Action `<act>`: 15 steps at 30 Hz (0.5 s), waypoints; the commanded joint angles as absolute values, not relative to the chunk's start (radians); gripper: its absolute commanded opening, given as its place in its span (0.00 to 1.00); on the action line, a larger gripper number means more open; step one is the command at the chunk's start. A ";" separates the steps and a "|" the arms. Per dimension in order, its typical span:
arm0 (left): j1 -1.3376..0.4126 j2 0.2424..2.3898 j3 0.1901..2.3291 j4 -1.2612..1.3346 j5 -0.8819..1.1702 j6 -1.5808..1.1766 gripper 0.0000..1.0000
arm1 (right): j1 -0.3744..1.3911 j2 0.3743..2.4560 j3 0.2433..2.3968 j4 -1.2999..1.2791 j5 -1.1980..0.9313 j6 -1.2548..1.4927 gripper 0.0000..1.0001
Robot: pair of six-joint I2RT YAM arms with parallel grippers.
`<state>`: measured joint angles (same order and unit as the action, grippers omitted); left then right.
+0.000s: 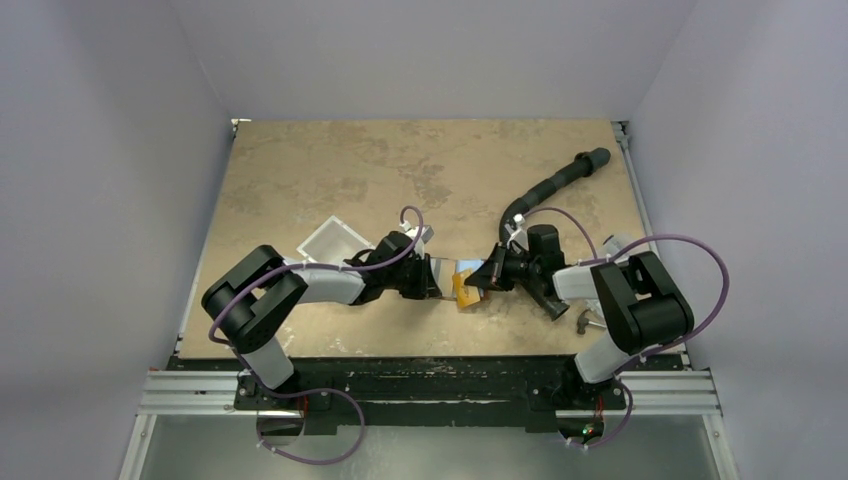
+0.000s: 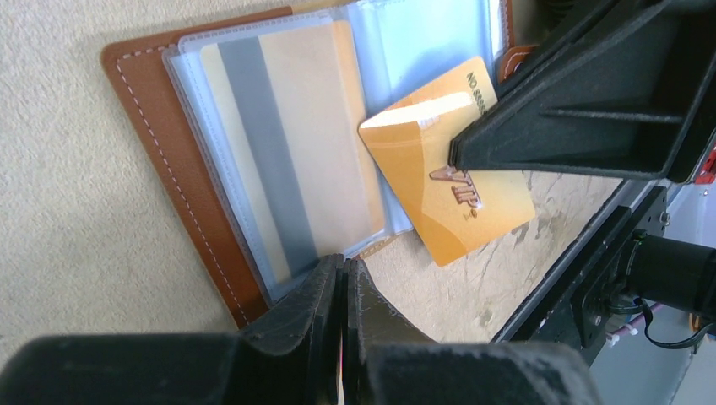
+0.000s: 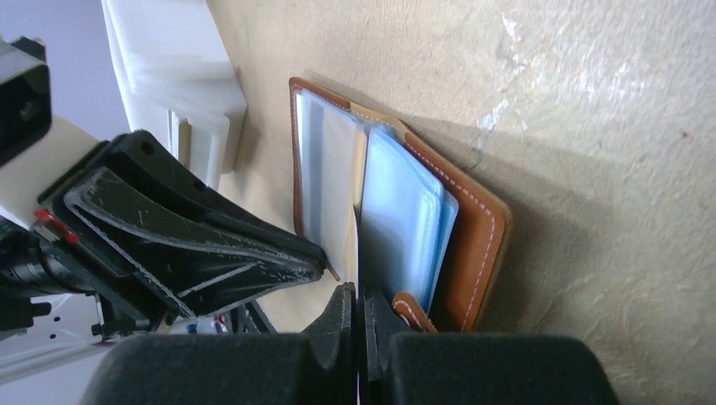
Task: Put the credit cards into the card holder
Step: Insert the credit card into the card holder.
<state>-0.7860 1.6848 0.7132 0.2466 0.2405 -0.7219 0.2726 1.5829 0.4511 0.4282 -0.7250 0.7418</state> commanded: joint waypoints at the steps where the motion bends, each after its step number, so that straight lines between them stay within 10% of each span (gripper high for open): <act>1: -0.787 1.689 0.688 0.296 0.258 -0.730 0.02 | 0.268 1.616 0.499 0.489 -0.690 0.773 0.00; 15: -0.788 1.679 0.671 0.308 0.265 -0.729 0.02 | 0.268 1.731 0.537 0.659 -0.720 0.795 0.00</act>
<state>-0.7860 1.6848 0.6884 0.2840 0.2573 -0.7231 0.2726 1.7168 0.5114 0.5774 -0.7284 0.8051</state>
